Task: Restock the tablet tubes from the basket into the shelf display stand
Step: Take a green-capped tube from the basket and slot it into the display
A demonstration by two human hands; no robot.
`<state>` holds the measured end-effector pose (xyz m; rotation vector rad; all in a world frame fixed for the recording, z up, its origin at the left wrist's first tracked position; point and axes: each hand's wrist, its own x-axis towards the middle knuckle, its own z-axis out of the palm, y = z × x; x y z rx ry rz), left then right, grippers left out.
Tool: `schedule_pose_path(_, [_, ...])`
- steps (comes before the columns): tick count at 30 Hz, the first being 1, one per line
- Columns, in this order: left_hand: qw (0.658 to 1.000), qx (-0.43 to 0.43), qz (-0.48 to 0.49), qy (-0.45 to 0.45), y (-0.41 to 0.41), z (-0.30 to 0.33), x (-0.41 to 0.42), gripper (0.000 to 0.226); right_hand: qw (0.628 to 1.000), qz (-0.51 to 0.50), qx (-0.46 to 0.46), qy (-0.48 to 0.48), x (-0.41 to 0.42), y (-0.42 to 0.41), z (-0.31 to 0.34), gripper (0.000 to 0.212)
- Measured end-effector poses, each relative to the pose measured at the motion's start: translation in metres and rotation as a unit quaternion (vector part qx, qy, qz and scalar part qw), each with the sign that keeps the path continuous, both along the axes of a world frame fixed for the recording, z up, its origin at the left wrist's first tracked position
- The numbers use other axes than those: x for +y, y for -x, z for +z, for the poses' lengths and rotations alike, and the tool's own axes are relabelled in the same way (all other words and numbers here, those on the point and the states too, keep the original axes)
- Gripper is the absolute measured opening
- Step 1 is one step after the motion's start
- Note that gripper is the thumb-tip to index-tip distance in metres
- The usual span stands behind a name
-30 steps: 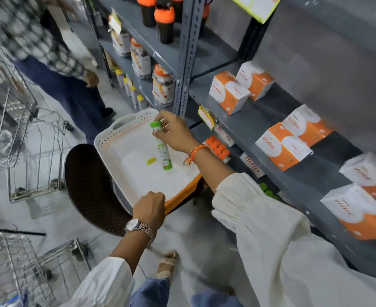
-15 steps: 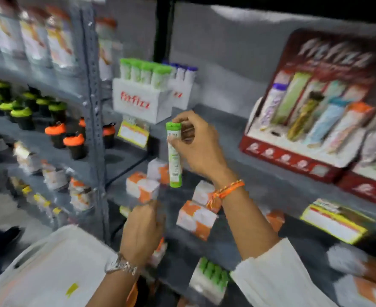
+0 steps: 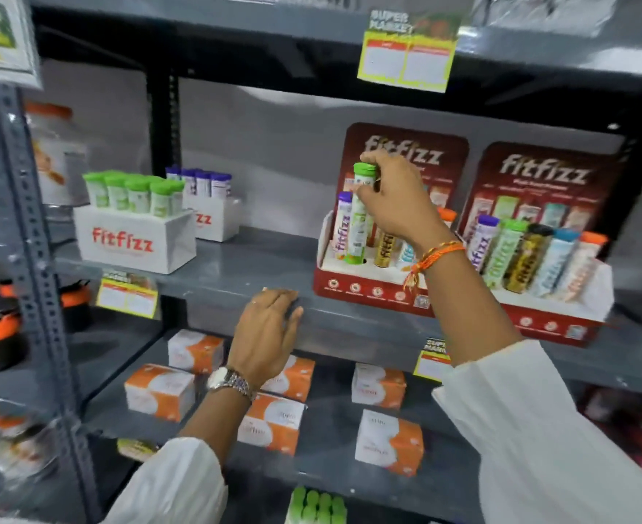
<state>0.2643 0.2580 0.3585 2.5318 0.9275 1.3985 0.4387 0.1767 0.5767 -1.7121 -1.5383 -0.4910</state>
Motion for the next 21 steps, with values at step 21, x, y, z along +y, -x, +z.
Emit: schedule_pose_path(21, [1.0,0.015,-0.011,-0.01,0.003,-0.012,0.002,0.043,0.997,-0.057,-0.028,0.046,0.022,-0.016,-0.01,0.036])
